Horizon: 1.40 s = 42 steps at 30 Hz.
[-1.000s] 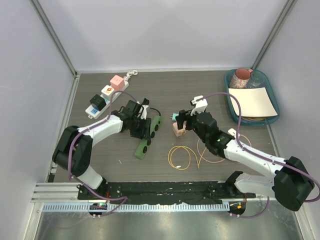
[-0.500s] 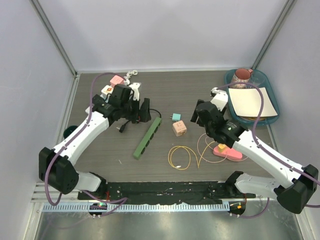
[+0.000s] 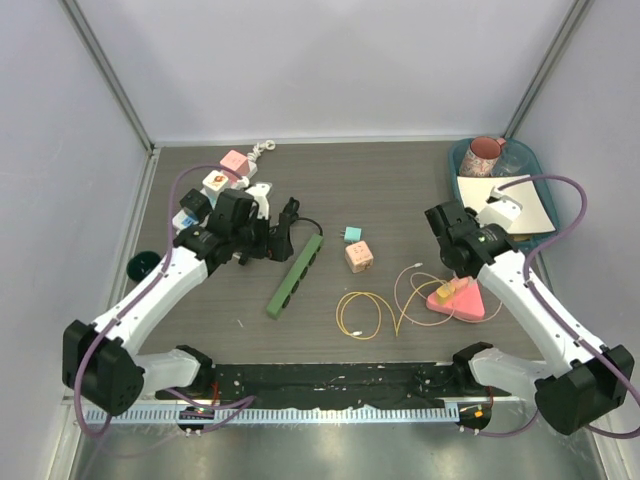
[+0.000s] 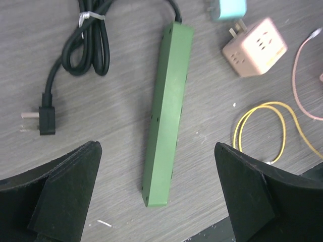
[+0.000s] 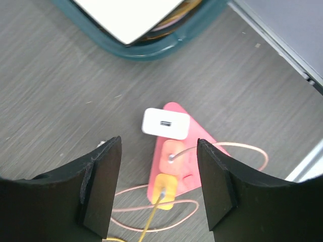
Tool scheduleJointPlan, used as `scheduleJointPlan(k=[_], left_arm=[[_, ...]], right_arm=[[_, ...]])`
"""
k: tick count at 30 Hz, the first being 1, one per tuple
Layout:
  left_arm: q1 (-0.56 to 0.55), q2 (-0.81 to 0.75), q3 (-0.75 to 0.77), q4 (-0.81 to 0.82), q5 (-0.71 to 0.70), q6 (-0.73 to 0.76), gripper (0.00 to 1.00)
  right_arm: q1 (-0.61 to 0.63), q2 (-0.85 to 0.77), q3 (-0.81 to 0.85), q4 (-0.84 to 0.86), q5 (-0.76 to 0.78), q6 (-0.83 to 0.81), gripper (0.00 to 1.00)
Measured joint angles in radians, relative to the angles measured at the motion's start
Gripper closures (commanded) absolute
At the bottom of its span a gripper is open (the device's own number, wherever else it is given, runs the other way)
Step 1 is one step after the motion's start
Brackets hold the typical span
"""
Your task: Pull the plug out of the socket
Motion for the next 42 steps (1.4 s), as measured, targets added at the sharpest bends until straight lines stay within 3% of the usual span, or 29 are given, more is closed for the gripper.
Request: scheduleJointPlan(k=[7, 13, 16, 32, 42], left_arm=[[0.0, -0.051, 0.0, 0.04, -0.005, -0.014, 0.0], [0.0, -0.048, 0.0, 0.04, -0.004, -0.016, 0.0], [0.0, -0.048, 0.0, 0.04, -0.004, -0.017, 0.0], [0.0, -0.048, 0.0, 0.039, -0.004, -0.02, 0.0], [0.0, -0.048, 0.0, 0.038, -0.004, -0.02, 0.0]], right_arm=[[-0.106, 0.056, -0.045, -0.046, 0.0, 0.046, 0.34], [-0.117, 0.071, -0.088, 0.02, -0.004, 0.017, 0.1], [-0.119, 0.074, -0.094, 0.071, -0.007, -0.009, 0.07], [-0.149, 0.254, -0.133, 0.146, -0.018, -0.008, 0.08], [-0.163, 0.329, -0.14, 0.198, -0.015, -0.003, 0.25]])
